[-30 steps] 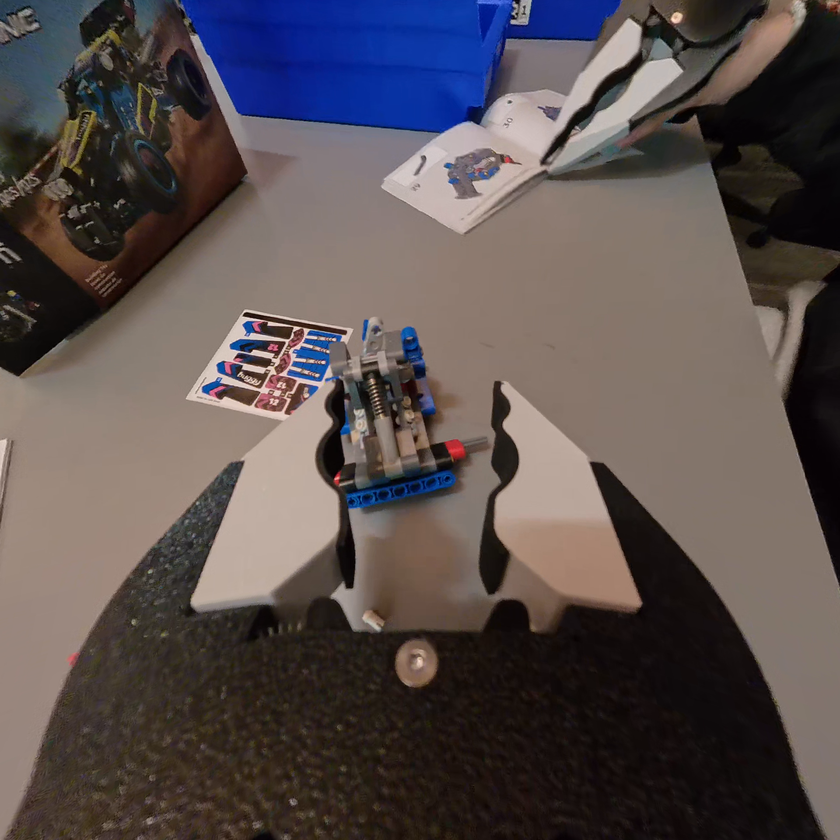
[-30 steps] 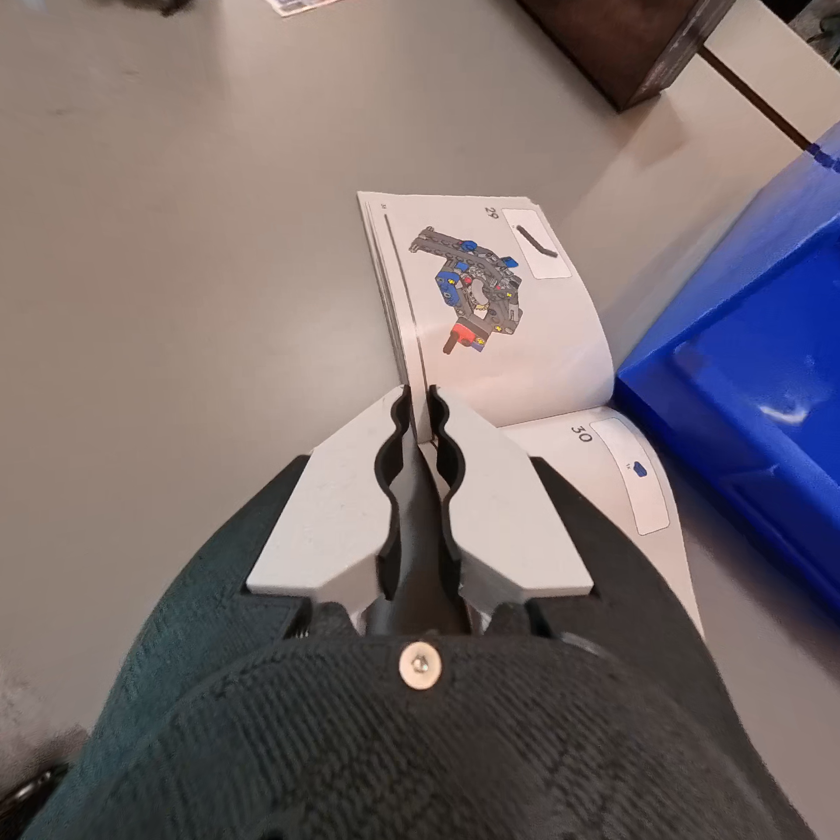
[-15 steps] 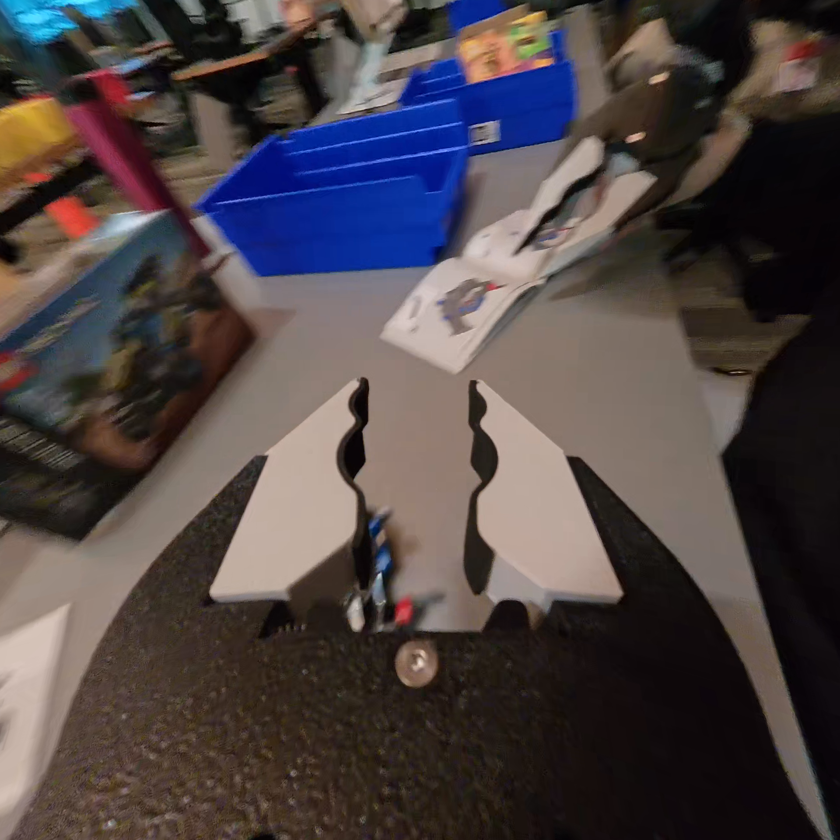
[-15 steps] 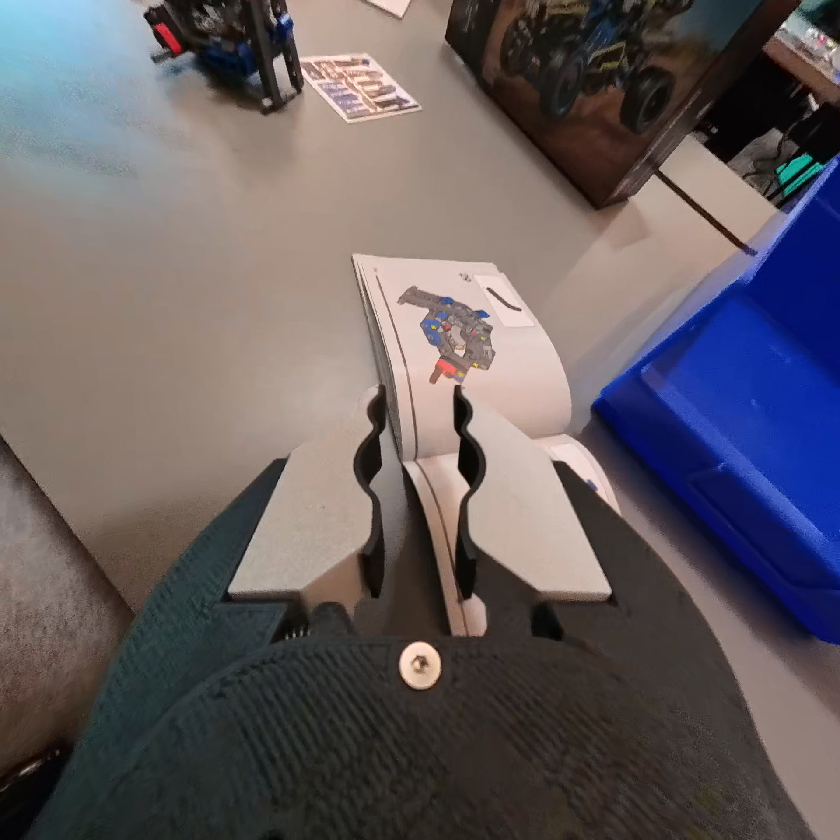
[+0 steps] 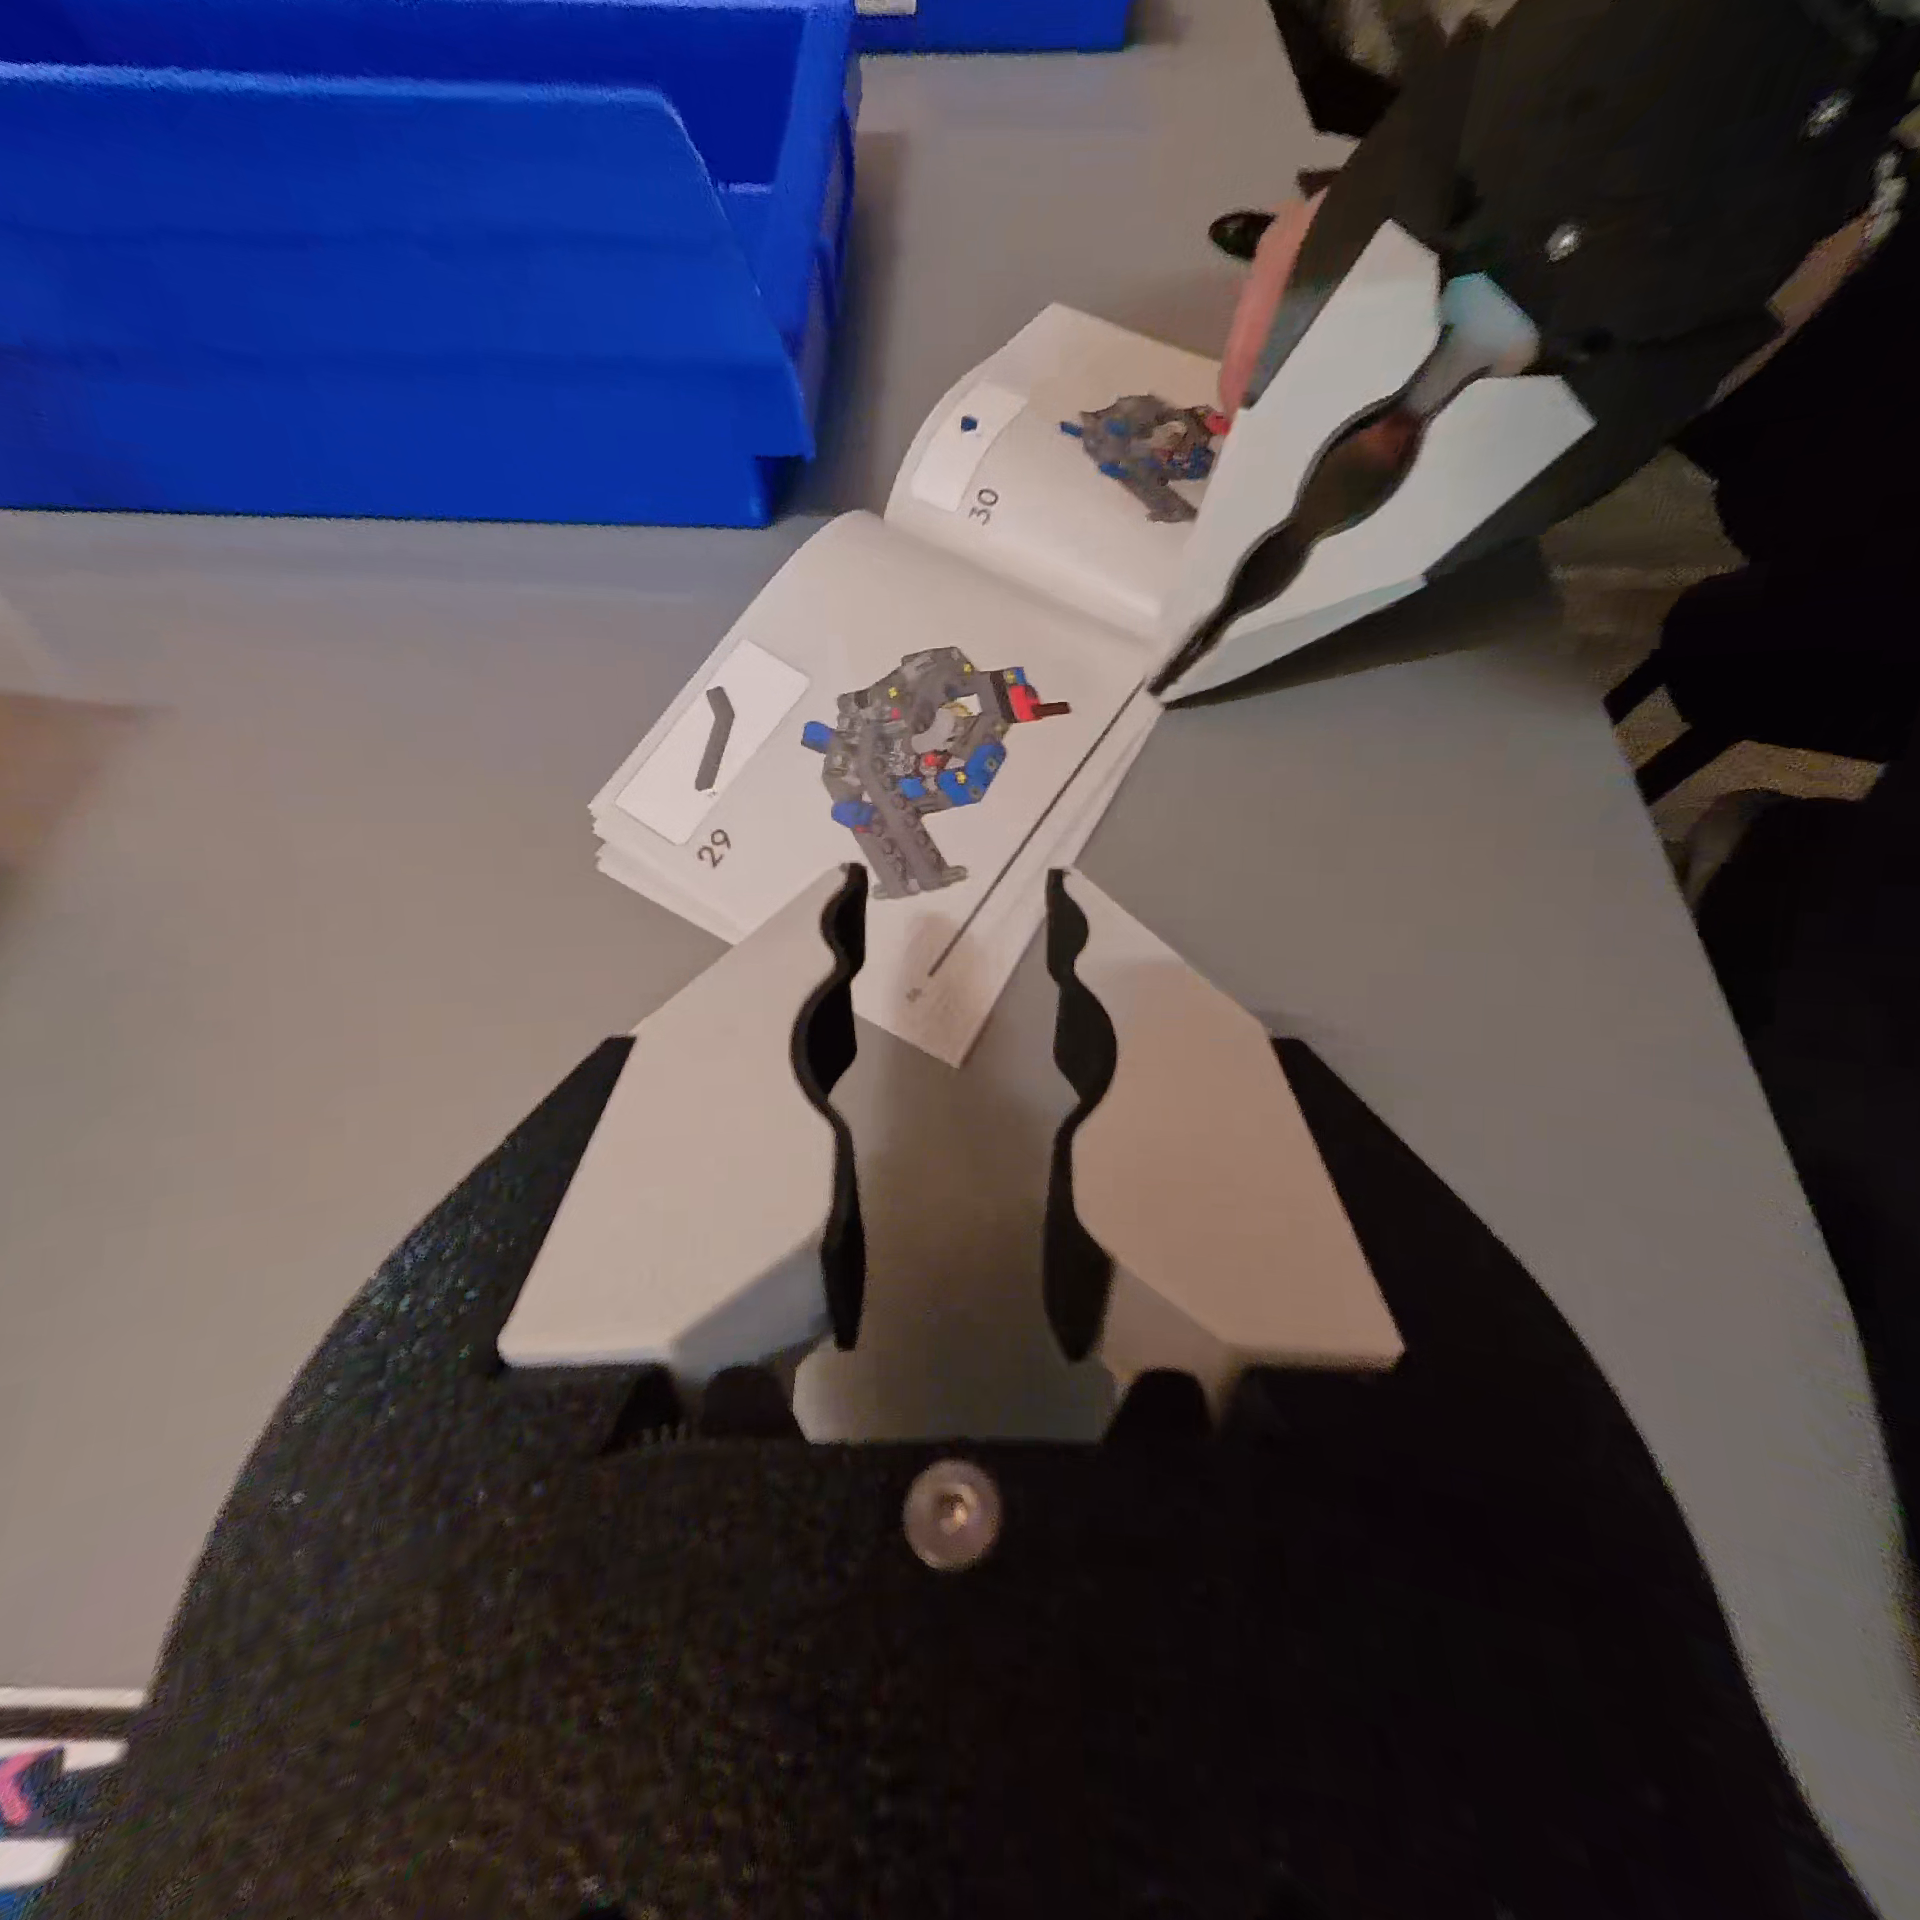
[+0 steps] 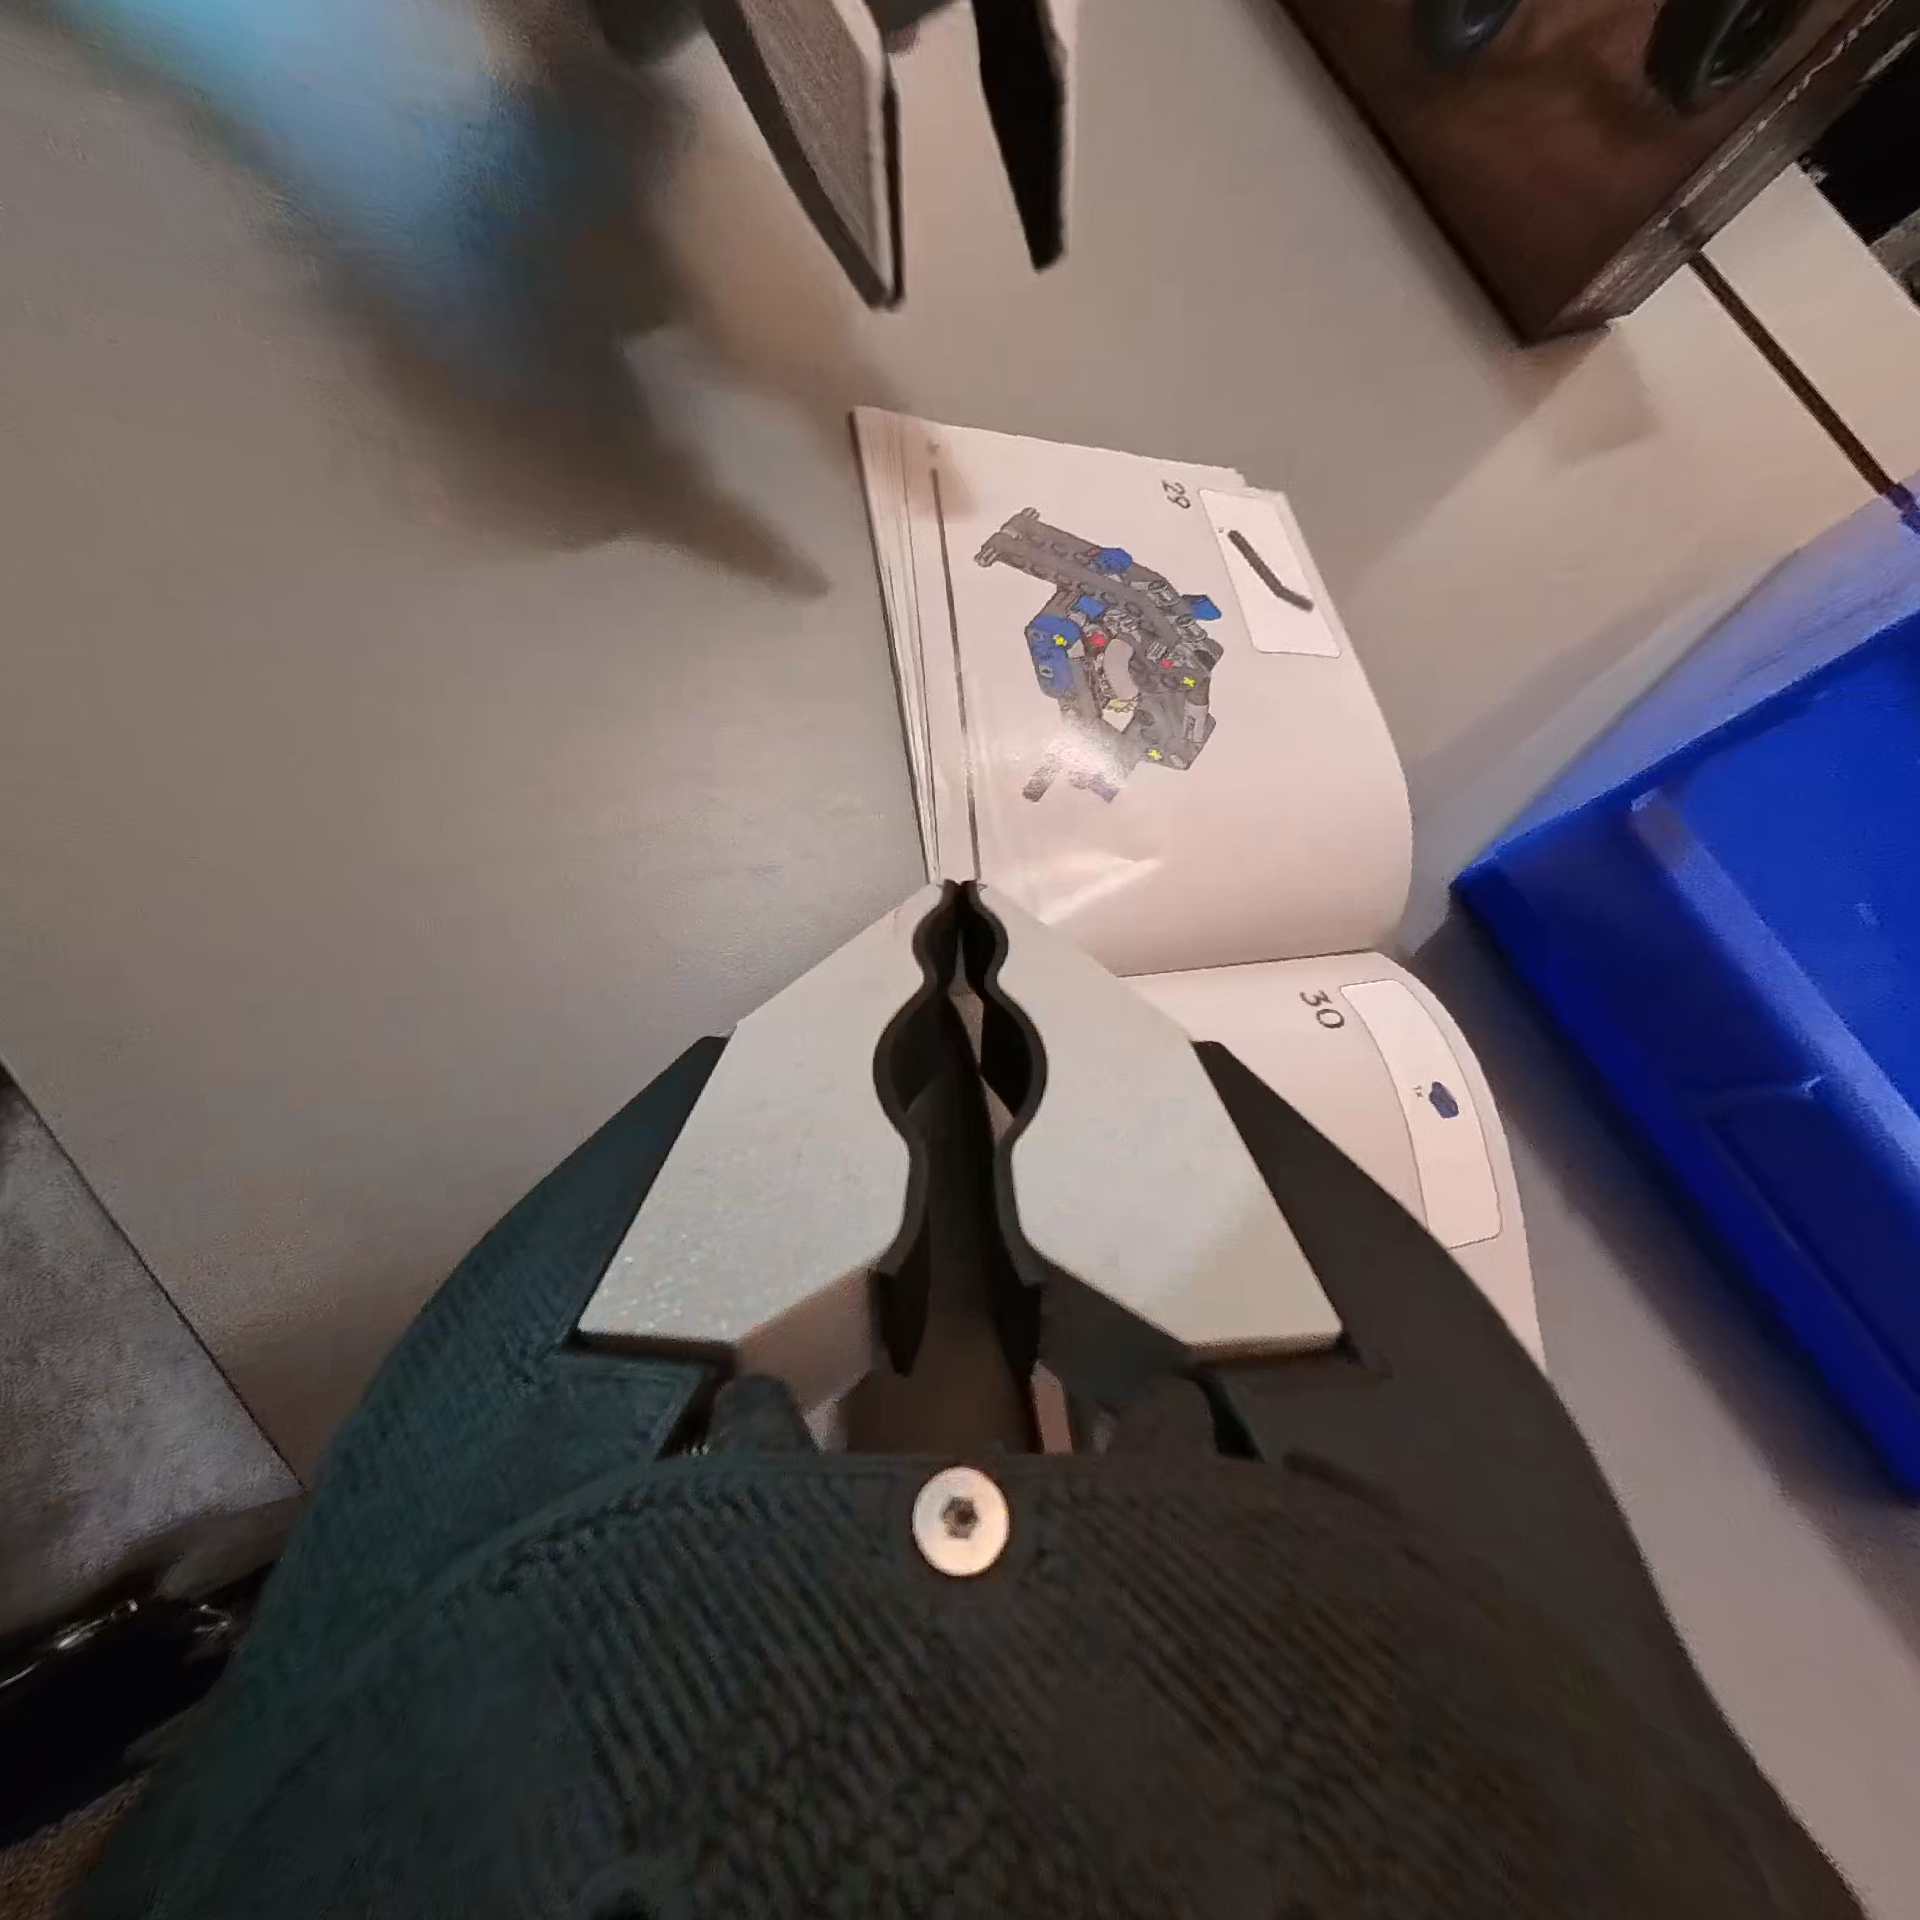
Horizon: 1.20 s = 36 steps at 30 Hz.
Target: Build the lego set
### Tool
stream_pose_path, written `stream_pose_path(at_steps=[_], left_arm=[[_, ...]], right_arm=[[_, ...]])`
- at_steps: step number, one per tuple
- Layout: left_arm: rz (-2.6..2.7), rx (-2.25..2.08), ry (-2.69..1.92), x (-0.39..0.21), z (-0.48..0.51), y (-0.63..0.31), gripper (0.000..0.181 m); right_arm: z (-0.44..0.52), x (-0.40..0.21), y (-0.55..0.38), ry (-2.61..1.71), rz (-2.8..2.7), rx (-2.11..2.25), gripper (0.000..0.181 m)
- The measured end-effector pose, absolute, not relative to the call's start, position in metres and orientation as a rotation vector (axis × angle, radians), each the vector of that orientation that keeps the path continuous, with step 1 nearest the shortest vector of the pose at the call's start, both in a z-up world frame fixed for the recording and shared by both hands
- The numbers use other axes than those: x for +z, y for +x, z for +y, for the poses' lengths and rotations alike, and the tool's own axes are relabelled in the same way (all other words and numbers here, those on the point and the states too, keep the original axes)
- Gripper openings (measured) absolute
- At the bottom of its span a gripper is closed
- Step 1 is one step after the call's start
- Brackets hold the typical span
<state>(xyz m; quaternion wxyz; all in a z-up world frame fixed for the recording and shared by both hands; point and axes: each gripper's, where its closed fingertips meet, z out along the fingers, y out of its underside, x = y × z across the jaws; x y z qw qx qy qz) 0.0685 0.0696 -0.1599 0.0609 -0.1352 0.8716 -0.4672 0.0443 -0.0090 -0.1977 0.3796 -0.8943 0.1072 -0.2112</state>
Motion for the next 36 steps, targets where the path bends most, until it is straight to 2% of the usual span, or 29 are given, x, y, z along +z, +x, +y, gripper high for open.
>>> stream_pose_path(at_steps=[4, 11, 23, 30, 33, 36], left_arm=[[2.693, -1.291, -0.335, -0.175, 0.061, 0.074, 0.026], [2.74, -1.036, -0.068, -0.201, 0.062, 0.067, 0.0], [2.698, -1.083, -0.078, -0.202, 0.062, 0.068, 0.0], [2.744, -1.13, -0.173, -0.202, 0.064, 0.062, 0.0], [2.757, -1.114, -0.195, -0.202, 0.067, 0.056, 0.0], [2.736, -1.089, -0.181, -0.202, 0.07, 0.049, 0.0]], right_arm=[[-0.009, -0.199, 0.037, -2.289, 0.249, -0.47, 0.0], [-0.01, -0.199, 0.03, -2.29, 0.222, -0.418, 0.0], [-0.011, -0.199, 0.026, -2.291, 0.194, -0.364, 0.0], [-0.006, -0.17, 0.051, -2.104, 0.333, -0.443, 0.031], [-0.005, -0.179, 0.057, -2.186, 0.325, -0.517, 0.035], [-0.005, -0.193, 0.057, -2.269, 0.316, -0.539, 0.03]])
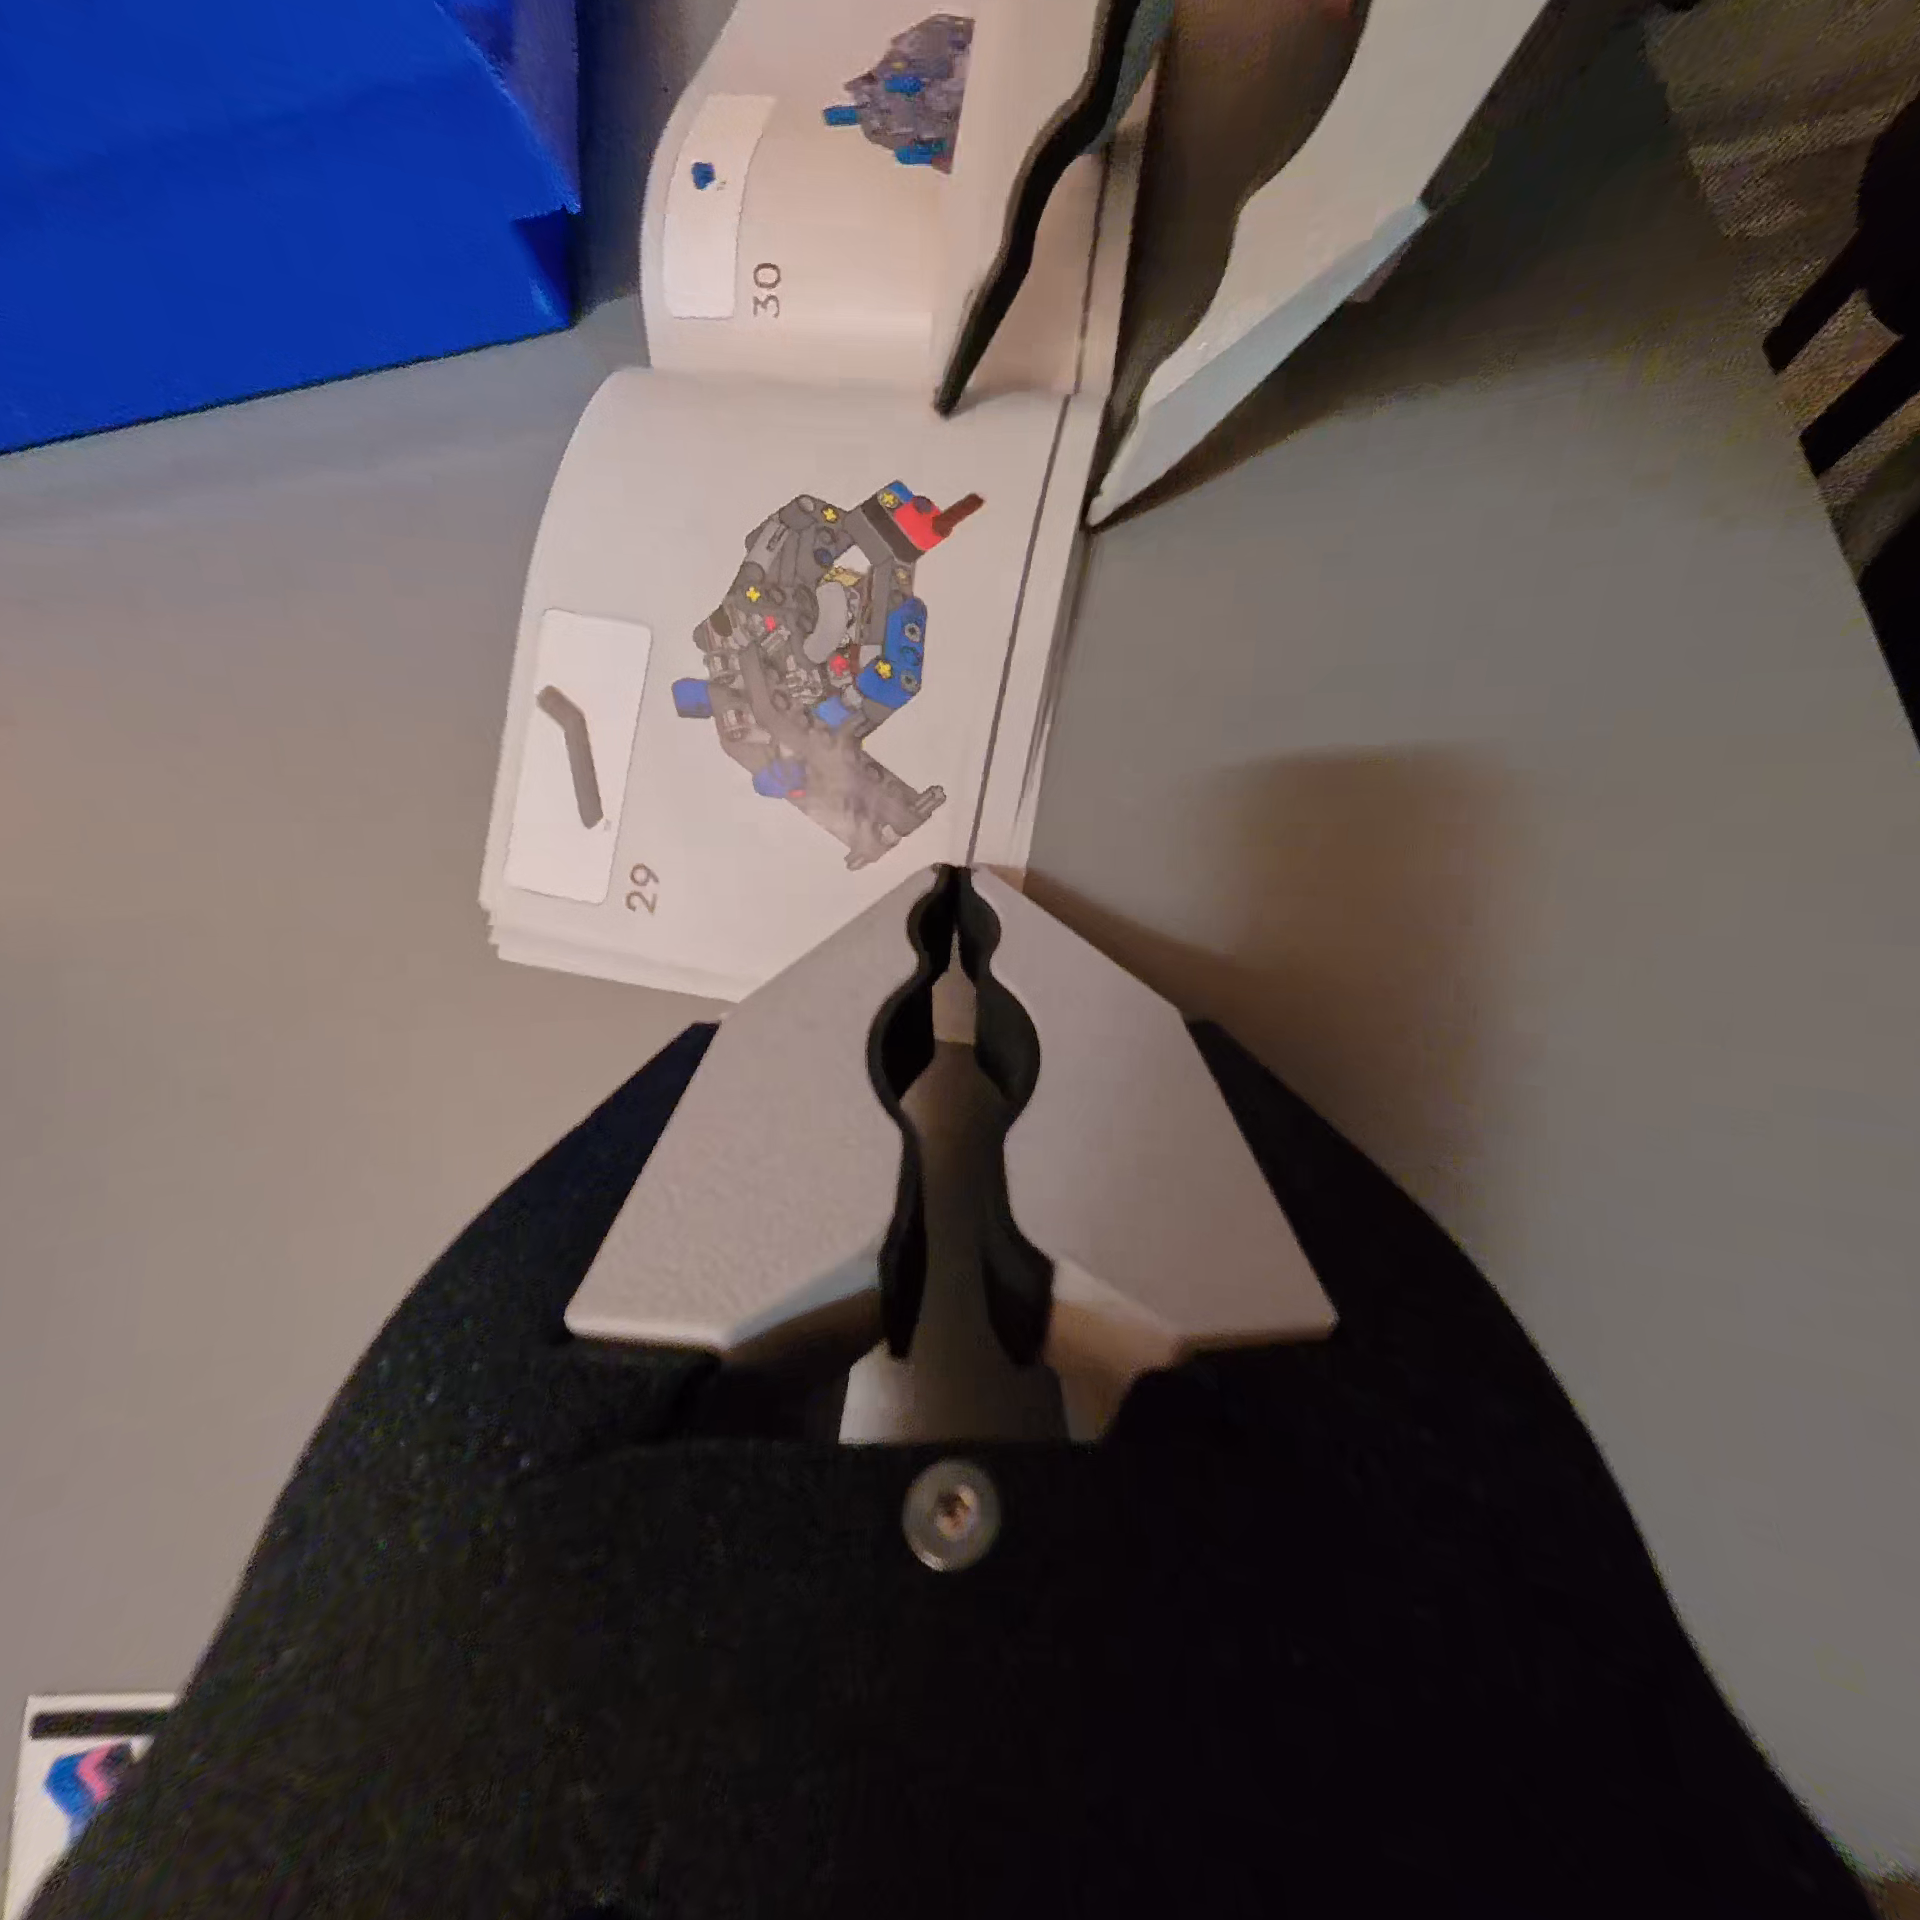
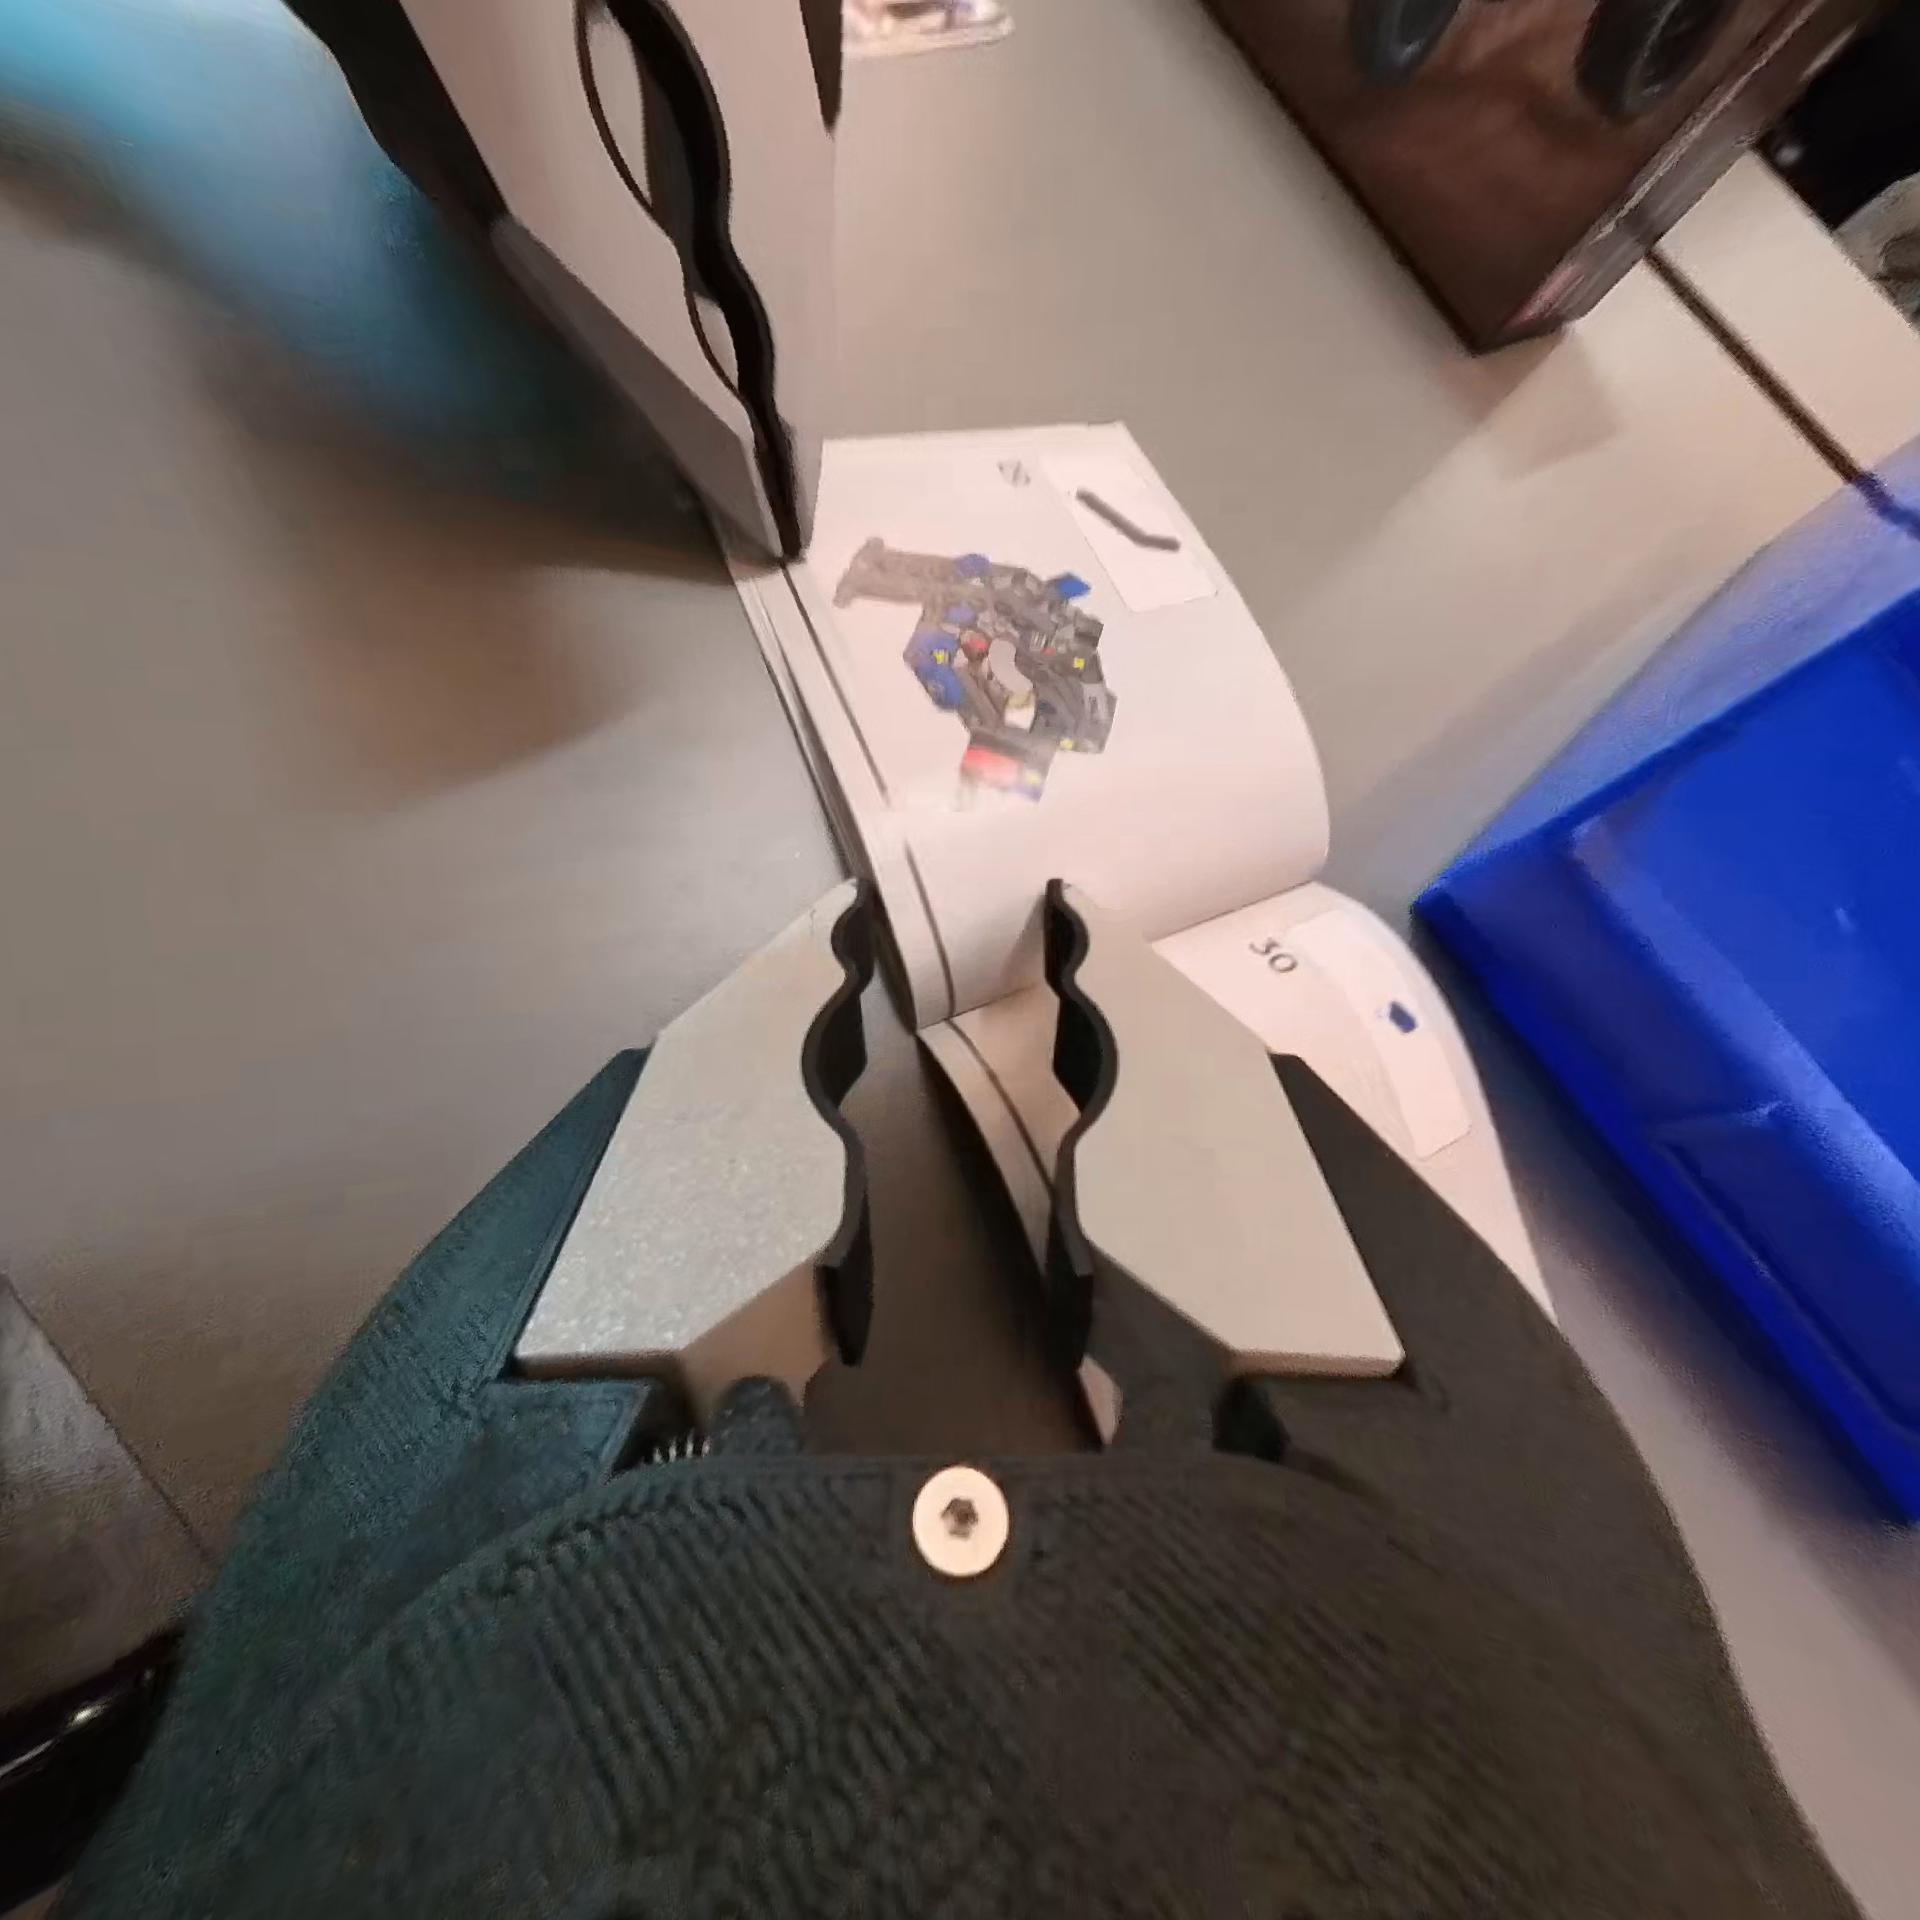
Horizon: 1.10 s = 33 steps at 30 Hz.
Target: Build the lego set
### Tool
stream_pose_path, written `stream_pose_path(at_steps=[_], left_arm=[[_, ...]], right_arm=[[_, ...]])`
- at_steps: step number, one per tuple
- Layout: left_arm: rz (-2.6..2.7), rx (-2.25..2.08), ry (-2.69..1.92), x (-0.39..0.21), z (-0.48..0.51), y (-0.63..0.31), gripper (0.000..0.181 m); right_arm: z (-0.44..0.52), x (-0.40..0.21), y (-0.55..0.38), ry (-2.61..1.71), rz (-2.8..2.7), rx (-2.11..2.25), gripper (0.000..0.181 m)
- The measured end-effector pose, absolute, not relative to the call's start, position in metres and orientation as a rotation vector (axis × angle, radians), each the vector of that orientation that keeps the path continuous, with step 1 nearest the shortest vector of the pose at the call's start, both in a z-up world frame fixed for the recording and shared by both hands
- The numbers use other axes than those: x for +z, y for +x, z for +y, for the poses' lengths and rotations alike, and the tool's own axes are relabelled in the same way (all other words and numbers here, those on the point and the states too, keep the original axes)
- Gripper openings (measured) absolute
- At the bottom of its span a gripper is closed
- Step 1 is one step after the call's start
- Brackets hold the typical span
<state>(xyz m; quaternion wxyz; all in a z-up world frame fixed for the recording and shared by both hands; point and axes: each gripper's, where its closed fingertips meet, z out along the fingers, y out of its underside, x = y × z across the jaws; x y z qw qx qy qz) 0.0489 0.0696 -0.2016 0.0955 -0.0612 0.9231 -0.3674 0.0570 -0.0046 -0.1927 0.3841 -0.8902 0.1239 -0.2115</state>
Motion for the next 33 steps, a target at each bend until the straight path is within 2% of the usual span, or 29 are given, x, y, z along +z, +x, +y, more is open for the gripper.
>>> stream_pose_path(at_steps=[2, 7, 8, 12, 15, 19, 20, 26, 29, 31, 33], left_arm=[[2.72, -1.069, -0.178, -0.201, 0.072, 0.045, 0.0], [2.614, -1.051, -0.264, -0.197, 0.076, 0.037, 0.0], [2.569, -1.093, -0.28, -0.188, 0.077, 0.032, 0.007], [2.249, -1.367, -0.393, -0.117, 0.113, 0.012, 0.011], [2.036, -1.273, -0.587, -0.085, 0.195, 0.021, 0.014], [2.126, -1.054, -0.786, -0.116, 0.27, 0.031, 0.039], [2.183, -1.009, -0.8, -0.129, 0.276, 0.033, 0.04], [2.327, -0.929, -0.897, -0.17, 0.284, 0.051, 0.026], [2.334, -0.906, -0.77, -0.172, 0.284, 0.052, 0.022], [2.374, -0.988, -0.637, -0.168, 0.28, 0.04, 0.022], [2.377, -1.248, -0.501, -0.149, 0.266, 0.017, 0.022]], right_arm=[[-0.001, -0.194, 0.055, -2.27, 0.299, -0.537, 0.027], [0.008, -0.198, 0.041, -2.297, 0.281, -0.466, 0.005], [0.012, -0.199, 0.036, -2.306, 0.26, -0.442, 0.002], [0.022, -0.194, 0.024, -2.337, 0.203, -0.452, 0.015], [0.032, -0.169, 0.018, -2.276, 0.159, -0.499, 0.018], [0.067, -0.149, 0.008, -2.2, 0.068, -0.474, 0.016], [0.077, -0.151, 0.008, -2.21, 0.041, -0.471, 0.016], [0.141, -0.159, 0.004, -2.255, -0.119, -0.413, 0.017], [0.162, -0.158, 0.011, -2.229, -0.084, -0.379, 0.018], [0.168, -0.152, 0.015, -2.183, -0.039, -0.351, 0.02], [0.171, -0.141, 0.013, -2.108, -0.008, -0.289, 0.023]])
